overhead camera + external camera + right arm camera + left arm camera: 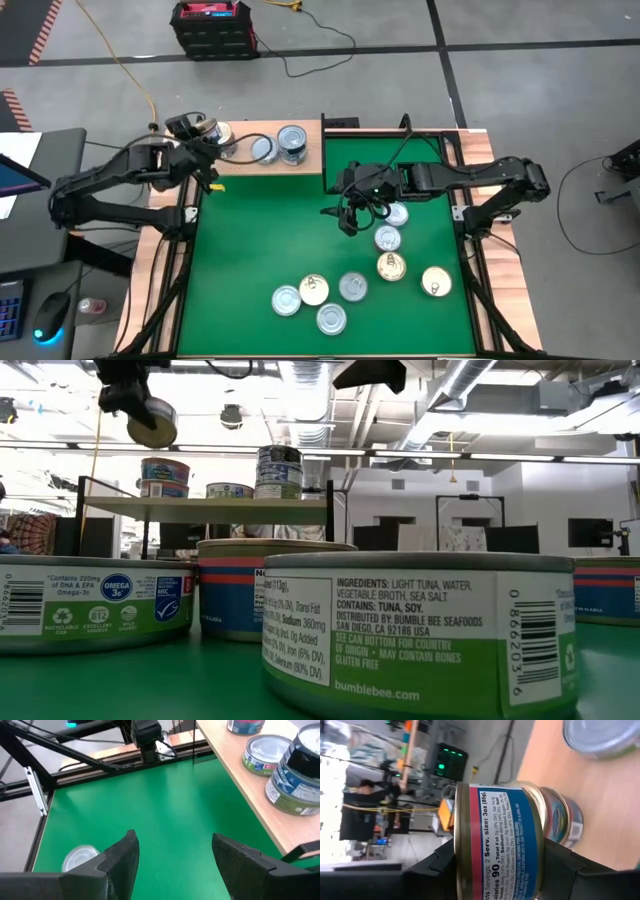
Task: Stack canned seafood by type on shelf
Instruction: Stack the blue and pink tuna can on top of the blue and pink tuna cans on the shelf
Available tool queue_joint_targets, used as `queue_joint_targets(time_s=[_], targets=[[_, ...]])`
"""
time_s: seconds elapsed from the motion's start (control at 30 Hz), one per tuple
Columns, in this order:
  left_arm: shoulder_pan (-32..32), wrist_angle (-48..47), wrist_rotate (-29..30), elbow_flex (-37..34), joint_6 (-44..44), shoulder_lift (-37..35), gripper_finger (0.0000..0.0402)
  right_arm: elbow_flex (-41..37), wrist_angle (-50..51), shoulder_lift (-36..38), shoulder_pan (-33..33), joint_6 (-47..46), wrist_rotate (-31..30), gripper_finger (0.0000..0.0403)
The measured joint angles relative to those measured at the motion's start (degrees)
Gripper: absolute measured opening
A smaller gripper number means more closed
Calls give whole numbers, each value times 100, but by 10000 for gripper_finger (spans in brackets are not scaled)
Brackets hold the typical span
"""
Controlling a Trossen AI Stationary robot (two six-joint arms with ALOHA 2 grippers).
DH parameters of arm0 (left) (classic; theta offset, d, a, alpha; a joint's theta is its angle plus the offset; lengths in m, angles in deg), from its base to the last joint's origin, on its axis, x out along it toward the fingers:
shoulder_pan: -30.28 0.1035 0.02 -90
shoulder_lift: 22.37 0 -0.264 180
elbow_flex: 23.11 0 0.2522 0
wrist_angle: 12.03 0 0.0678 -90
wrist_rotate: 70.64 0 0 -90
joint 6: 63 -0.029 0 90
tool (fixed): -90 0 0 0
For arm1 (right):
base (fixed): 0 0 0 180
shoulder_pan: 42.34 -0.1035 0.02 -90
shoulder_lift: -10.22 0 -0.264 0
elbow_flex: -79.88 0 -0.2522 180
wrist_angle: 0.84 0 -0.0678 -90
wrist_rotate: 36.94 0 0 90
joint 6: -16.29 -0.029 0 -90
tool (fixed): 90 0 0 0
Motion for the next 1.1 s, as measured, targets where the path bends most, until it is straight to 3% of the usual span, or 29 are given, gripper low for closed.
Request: queue_joint_targets(time_s=[0.23,0.5,0.7,1.1], targets=[[951,830,-1110,-2,-1339,-9,189,-1,-64,0,7,-2,0,276],[1904,1248,-1858,-4,-2451,246,192,-2,-58,0,-14,-136,-6,276],[2308,1295,-1857,-4,-2938,534,189,0,-51,0,-48,-149,-6,276],[2336,1298,-1768,-4,-3131,581,193,-2,-52,0,-71,-149,-10,276]])
